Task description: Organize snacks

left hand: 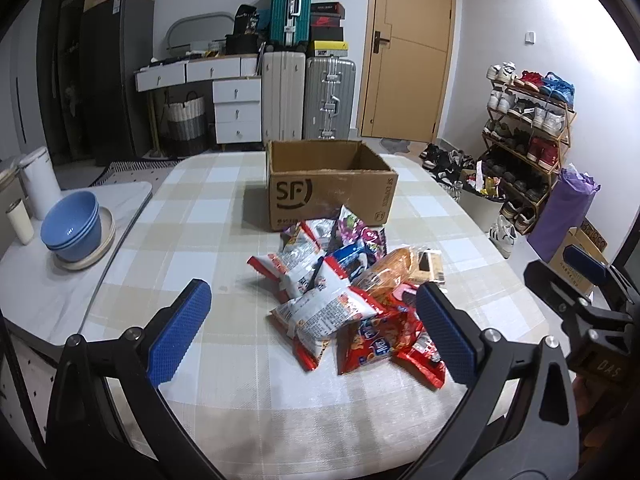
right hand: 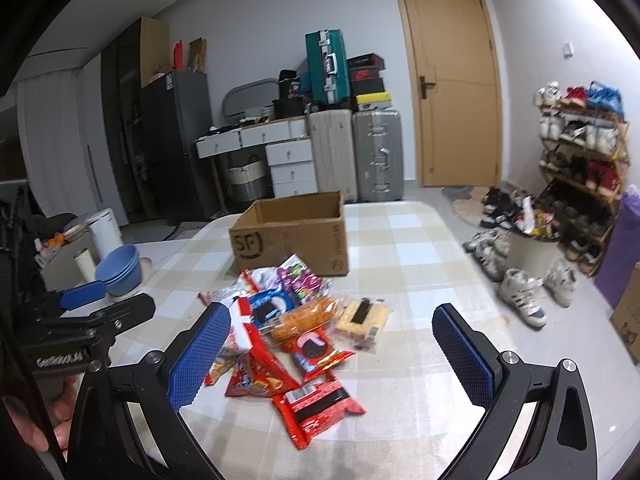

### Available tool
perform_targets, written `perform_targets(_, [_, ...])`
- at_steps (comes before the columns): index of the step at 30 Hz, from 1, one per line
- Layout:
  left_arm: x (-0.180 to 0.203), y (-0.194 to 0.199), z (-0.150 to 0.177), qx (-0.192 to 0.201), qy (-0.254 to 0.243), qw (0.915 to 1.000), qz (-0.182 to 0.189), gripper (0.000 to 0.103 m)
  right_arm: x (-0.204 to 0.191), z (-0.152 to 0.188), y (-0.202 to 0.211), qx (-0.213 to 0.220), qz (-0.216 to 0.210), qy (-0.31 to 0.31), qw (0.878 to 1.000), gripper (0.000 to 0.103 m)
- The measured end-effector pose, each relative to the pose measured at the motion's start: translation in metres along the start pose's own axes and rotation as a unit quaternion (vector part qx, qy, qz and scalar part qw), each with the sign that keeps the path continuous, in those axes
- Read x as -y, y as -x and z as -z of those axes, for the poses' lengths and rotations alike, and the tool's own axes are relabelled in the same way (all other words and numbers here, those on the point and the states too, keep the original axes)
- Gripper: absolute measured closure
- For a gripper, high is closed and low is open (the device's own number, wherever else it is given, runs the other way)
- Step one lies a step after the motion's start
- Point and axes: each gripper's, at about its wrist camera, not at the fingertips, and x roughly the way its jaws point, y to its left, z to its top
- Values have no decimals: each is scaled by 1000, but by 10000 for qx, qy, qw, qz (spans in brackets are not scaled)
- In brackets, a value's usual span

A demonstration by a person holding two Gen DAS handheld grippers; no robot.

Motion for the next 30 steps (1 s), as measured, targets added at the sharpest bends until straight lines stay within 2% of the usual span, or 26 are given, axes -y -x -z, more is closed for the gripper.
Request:
perform_targets(5, [-18, -23, 4, -151, 111, 9995, 237, 1, 2, 18, -30, -432, -794, -186, 9957, 0])
perform_targets(10, [-37, -54, 9, -308, 126, 9990, 296, 1, -12, 34, -67, -902, -1105, 66, 9898, 0])
perform_targets(14, [-54, -88, 16, -619, 259, 9967, 452, 1, -28, 42, -99, -1248, -1333, 370, 9825, 4])
perform_targets(16, [-60, -102, 20, -738, 321, 9953, 546, 1, -32, 46, -112, -1411, -1406, 468, 9789, 15])
perform_targets(23, [-69, -138, 32, -949, 305, 9931, 624, 1, -38, 58, -153, -2008, -1562, 531, 9656, 39])
perform_targets(24, [-69, -143, 33, -975, 301, 9928, 624, 1, -39, 59, -155, -2085, -1587, 529, 9636, 44])
perform_targets(30, [-70, -157, 38, -1124, 392, 9905, 685, 1, -43, 63, -166, -2257, -1746, 536, 9569, 56])
